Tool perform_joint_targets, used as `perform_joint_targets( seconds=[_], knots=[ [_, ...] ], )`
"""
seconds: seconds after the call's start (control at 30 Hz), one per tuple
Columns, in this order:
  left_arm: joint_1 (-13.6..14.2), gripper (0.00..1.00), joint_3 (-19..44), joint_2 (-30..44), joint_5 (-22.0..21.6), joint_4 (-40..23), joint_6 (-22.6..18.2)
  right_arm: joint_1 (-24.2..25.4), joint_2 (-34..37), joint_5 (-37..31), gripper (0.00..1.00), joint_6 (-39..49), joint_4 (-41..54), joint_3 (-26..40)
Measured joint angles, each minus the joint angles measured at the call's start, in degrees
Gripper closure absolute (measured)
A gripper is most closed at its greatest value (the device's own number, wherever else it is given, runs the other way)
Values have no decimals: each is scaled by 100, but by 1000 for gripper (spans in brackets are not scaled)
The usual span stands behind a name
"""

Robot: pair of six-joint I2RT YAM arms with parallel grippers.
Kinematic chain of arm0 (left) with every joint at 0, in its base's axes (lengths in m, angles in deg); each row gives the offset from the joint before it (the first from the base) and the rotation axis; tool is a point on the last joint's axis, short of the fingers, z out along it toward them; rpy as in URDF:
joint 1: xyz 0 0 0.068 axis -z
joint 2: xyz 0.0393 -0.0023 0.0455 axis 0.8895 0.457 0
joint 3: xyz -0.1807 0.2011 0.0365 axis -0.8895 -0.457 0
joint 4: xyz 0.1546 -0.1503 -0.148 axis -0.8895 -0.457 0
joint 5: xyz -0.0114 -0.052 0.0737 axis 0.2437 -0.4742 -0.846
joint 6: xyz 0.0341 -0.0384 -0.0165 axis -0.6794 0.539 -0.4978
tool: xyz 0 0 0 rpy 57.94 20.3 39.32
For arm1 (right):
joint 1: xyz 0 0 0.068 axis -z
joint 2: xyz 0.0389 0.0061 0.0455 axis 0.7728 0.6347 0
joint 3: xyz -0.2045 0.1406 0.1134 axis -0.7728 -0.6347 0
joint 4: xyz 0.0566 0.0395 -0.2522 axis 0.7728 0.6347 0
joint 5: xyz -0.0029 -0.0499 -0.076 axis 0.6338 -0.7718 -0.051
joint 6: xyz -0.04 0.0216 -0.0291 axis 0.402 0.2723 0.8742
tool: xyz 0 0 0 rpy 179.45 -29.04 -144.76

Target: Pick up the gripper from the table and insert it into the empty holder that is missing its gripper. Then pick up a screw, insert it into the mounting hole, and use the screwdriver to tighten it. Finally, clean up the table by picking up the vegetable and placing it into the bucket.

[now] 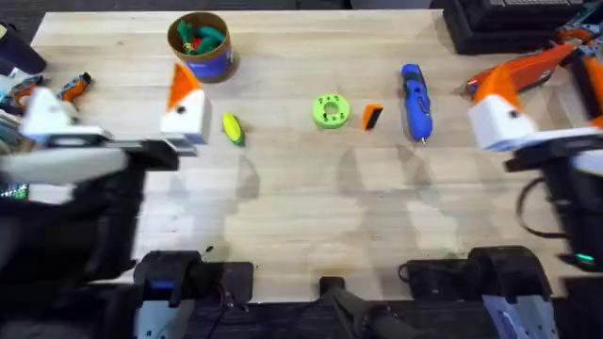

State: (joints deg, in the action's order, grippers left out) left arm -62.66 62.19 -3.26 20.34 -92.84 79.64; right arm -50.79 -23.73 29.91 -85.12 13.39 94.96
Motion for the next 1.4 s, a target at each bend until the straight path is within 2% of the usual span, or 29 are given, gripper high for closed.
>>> perform_joint_targets(
  seconds=[0.17,0.3,0.43,0.6,0.63,0.83,1.0,1.4],
  knots=[
    [0,16,1380,1063,-94,-1225,-1,0,723,20,10,1,1273,1308],
    [0,16,2399,2191,-114,-2345,-1,0,1652,25,12,2,2370,2298],
    [0,15,3174,3221,-116,-3184,-1,0,2684,37,12,3,3348,3175],
    [0,15,3788,4209,-114,-3936,-1,0,3854,37,12,3,4381,3999],
    [0,15,4002,4751,-114,-4216,-1,0,4547,37,12,1,4904,4408],
    [0,15,4078,5484,-80,-4351,-1,0,5643,39,12,3,5605,4775],
    [0,15,4078,5919,-53,-4349,-1,0,6296,37,12,3,5667,4778],
    [0,15,4083,6400,15,-4329,8,0,6919,38,12,3,5624,4778]
  ],
)
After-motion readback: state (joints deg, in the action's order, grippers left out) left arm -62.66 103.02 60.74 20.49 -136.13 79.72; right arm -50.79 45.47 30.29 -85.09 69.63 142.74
